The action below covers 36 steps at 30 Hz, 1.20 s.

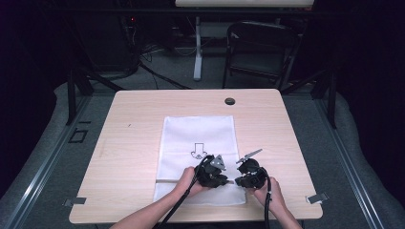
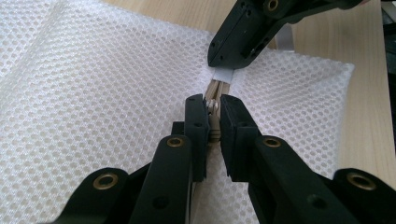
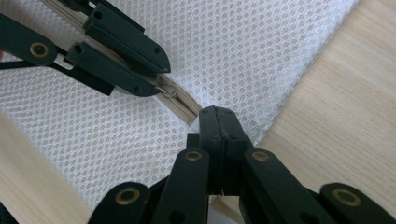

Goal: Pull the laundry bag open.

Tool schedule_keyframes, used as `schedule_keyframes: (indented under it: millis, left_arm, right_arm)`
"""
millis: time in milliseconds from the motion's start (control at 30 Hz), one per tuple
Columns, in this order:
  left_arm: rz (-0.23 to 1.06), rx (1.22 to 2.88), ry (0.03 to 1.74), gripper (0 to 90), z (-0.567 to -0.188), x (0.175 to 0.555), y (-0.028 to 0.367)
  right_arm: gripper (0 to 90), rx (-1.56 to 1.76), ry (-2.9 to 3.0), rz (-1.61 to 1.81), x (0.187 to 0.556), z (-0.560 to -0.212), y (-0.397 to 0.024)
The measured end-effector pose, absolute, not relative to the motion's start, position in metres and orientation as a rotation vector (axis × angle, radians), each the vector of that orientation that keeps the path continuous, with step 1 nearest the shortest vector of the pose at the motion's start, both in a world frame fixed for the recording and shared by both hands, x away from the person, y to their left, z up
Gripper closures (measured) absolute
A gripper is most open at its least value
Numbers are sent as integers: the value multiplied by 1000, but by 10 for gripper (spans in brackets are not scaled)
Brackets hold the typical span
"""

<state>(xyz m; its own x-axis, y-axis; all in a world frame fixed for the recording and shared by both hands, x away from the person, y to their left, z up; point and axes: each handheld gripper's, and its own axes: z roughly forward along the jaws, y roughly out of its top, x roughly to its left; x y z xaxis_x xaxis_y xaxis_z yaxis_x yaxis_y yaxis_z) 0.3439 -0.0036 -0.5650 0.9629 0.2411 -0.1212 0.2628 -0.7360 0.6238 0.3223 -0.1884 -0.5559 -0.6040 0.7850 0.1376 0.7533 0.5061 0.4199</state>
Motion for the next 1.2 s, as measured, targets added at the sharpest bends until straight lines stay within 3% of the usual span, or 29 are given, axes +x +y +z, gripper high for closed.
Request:
schedule_keyframes:
  millis: [1200]
  left_arm:
    - [-10,2455,362,818,-557,340,17]
  right_arm:
    - [900,1344,2681,693,322,-556,-189]
